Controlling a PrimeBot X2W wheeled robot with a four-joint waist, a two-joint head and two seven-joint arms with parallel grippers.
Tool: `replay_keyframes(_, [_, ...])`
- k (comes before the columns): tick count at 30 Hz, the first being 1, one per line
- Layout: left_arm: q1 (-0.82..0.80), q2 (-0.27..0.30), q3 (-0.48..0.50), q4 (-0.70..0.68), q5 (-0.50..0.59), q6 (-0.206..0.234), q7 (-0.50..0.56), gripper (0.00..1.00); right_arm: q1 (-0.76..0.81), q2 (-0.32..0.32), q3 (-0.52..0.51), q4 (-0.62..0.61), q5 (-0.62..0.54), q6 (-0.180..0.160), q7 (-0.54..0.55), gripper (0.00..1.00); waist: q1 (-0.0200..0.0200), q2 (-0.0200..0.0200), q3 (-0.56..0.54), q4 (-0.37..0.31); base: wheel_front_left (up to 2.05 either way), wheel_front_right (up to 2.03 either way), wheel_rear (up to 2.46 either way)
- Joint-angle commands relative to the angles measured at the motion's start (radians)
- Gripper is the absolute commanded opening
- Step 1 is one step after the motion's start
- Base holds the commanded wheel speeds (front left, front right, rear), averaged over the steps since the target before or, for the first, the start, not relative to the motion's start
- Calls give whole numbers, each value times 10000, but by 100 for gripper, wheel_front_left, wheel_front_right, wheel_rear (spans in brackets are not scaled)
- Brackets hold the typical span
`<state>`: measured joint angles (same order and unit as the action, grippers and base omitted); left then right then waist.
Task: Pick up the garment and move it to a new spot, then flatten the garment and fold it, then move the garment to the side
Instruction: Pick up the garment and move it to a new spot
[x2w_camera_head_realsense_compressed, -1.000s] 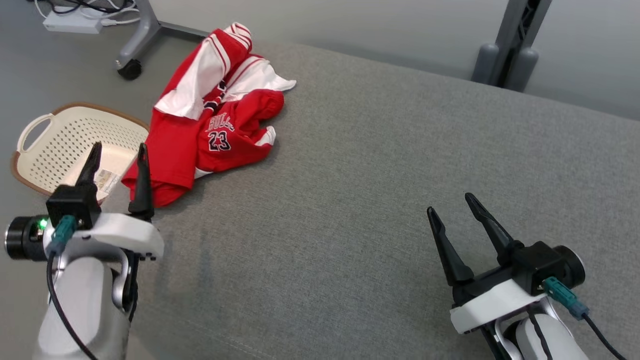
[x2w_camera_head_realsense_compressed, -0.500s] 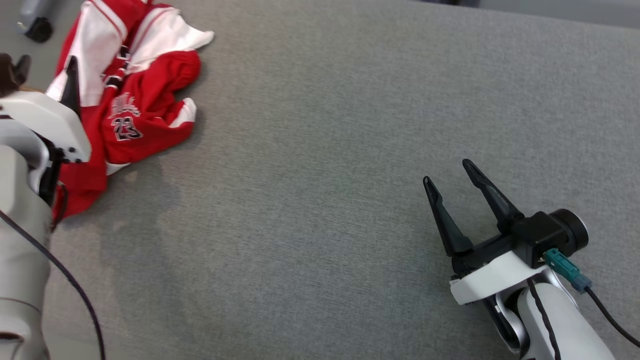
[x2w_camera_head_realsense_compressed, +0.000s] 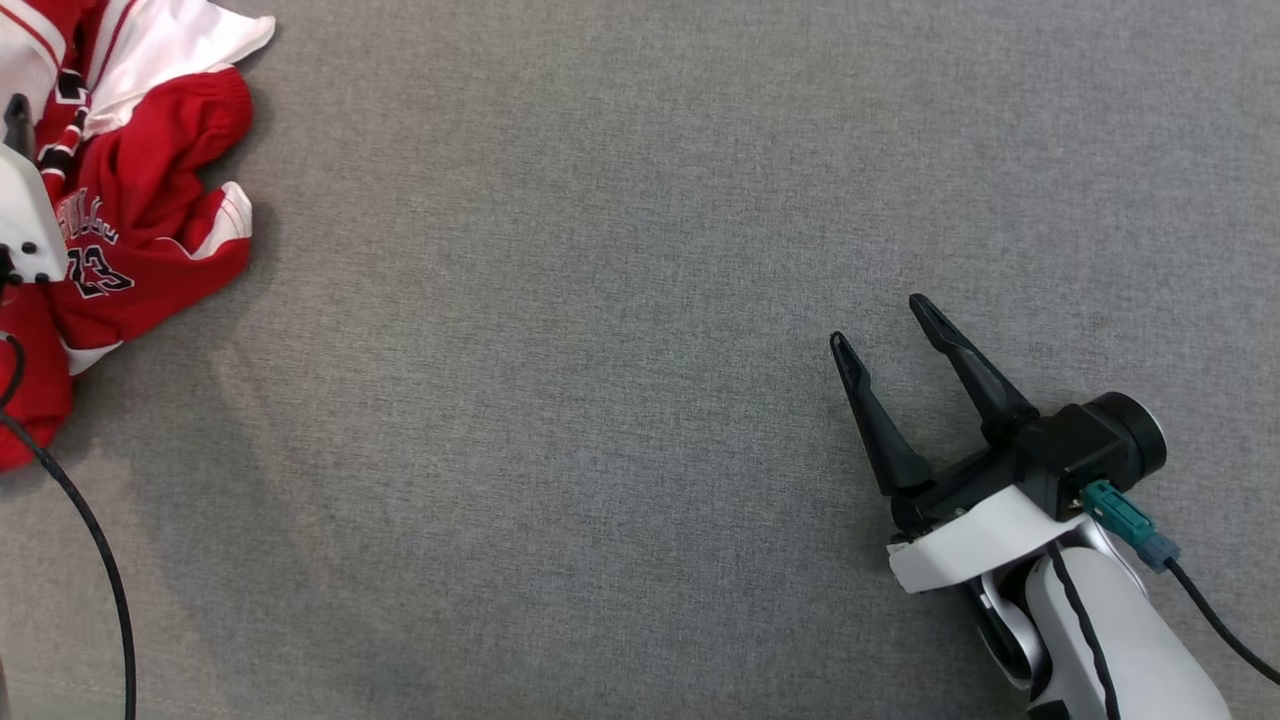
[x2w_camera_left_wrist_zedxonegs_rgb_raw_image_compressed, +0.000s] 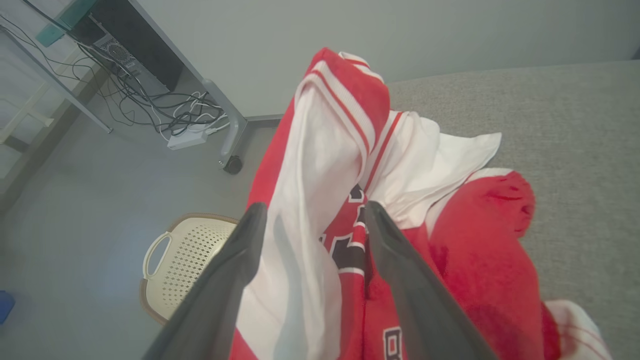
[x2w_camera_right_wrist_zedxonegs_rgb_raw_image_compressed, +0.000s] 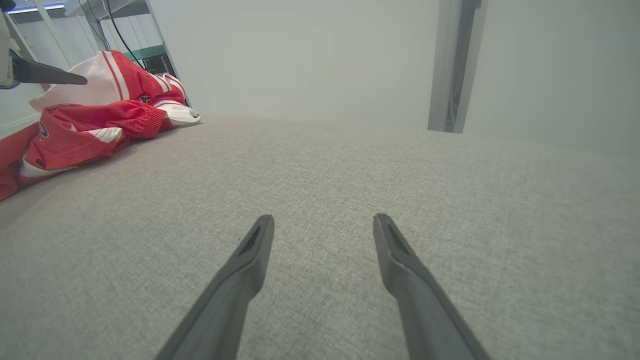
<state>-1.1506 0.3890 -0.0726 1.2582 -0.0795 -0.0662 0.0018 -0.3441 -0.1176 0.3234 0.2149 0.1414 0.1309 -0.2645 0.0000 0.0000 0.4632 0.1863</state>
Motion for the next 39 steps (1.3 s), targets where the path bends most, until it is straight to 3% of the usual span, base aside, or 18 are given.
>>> replay_keyframes(1, [-156,20,-25,48,111,142,73,100,-99,-69,-34,-28,34,-3,-18,100,0,0,66,-32,0,0,0])
replay_keyframes(7, [-105,-118,-88,190,28,553,396,100,86,-54,-20,35,-40,-3,-16,100,0,0,-12,37,0,0,0])
replay_keyframes(8, [-37,-177,-57,212,-47,588,494,72,98,-48,-22,50,-47,-3,-18,100,0,0,-49,52,0,0,0])
replay_keyframes(10, [28,-196,-19,227,-147,588,661,0,98,-34,-28,61,-45,-3,-18,100,0,0,-102,67,0,0,0])
replay_keyframes(20, [-61,-275,89,259,-539,630,453,0,69,-25,-116,83,24,-3,-18,100,0,0,-300,122,0,0,0])
replay_keyframes(28, [-151,-493,27,181,-671,592,-576,0,213,15,-195,162,24,-3,-18,100,0,0,-628,222,0,0,0])
replay_keyframes(37, [245,-898,511,-116,-1395,182,-2400,0,451,133,-356,350,145,-3,-18,100,0,0,-1652,294,0,0,0])
replay_keyframes(39, [344,-1033,454,-527,-1447,-104,-2594,0,530,166,-422,395,158,-3,-18,100,0,0,-1916,314,0,0,0])
